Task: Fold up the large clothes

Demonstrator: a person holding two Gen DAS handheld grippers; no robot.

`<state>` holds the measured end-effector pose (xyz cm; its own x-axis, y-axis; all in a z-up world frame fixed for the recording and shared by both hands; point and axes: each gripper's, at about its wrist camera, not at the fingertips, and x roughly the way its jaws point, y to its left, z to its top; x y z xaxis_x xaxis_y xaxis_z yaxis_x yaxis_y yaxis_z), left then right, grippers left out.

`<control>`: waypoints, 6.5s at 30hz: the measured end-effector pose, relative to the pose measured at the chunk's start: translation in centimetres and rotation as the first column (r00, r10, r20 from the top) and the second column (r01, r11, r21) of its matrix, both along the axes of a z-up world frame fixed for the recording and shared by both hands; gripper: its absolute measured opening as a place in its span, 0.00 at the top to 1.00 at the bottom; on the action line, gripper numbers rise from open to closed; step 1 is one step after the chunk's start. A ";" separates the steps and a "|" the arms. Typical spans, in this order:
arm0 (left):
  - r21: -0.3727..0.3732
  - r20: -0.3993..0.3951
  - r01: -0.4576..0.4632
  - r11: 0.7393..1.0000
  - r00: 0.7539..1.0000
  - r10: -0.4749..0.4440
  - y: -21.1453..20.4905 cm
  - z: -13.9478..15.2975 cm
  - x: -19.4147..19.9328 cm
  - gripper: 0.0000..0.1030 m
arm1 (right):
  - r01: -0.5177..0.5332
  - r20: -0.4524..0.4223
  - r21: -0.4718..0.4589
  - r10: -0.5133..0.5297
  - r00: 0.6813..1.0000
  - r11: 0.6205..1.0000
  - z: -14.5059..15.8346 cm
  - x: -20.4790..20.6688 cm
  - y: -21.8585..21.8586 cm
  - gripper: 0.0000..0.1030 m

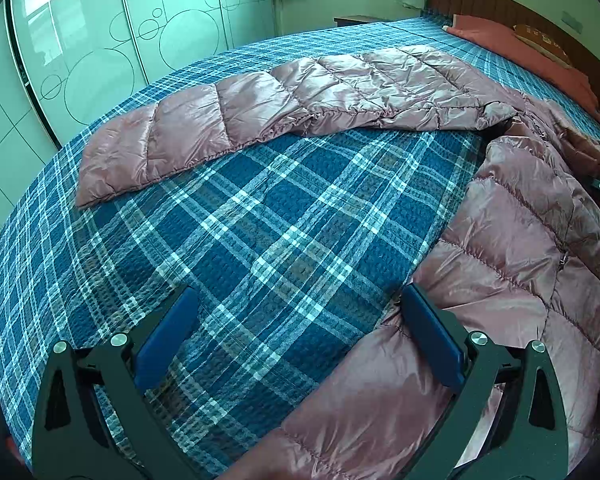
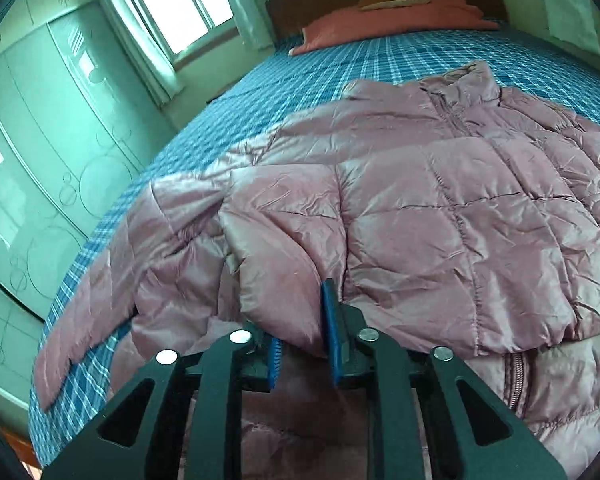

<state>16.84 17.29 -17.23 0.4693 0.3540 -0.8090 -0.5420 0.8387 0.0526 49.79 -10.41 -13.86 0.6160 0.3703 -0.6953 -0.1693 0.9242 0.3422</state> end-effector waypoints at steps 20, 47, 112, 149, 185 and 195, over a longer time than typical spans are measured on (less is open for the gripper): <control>0.003 0.000 -0.001 1.000 1.000 0.001 -0.1 0.0 0.0 0.02 | 0.400 0.014 -0.256 -0.410 0.912 0.880 -0.9 -0.4 -23.1 0.46; -0.083 0.031 0.012 0.997 0.999 -0.009 1.8 0.6 -0.7 0.02 | 0.357 0.062 -0.299 -0.355 0.933 0.885 -1.8 0.5 -20.1 0.41; 0.118 0.208 0.633 0.765 0.738 -0.642 -21.2 4.8 15.0 0.45 | 0.362 0.089 -0.280 -0.352 0.932 0.889 -1.4 -0.4 -20.1 0.38; 0.142 0.210 0.305 0.941 0.920 -0.330 -0.3 6.9 14.6 0.33 | 0.250 0.099 -0.142 -0.238 0.966 0.958 5.3 1.3 -13.9 0.92; 0.134 0.031 0.354 0.926 0.932 -0.360 -3.8 2.4 25.5 0.32 | 0.347 -0.055 -0.203 -0.365 0.929 0.915 0.3 6.8 -22.3 0.66; 0.059 0.051 0.382 0.922 0.922 -0.385 -2.0 4.1 21.2 0.31 | 0.336 0.008 -0.185 -0.341 0.940 0.923 3.2 -2.6 -23.5 0.52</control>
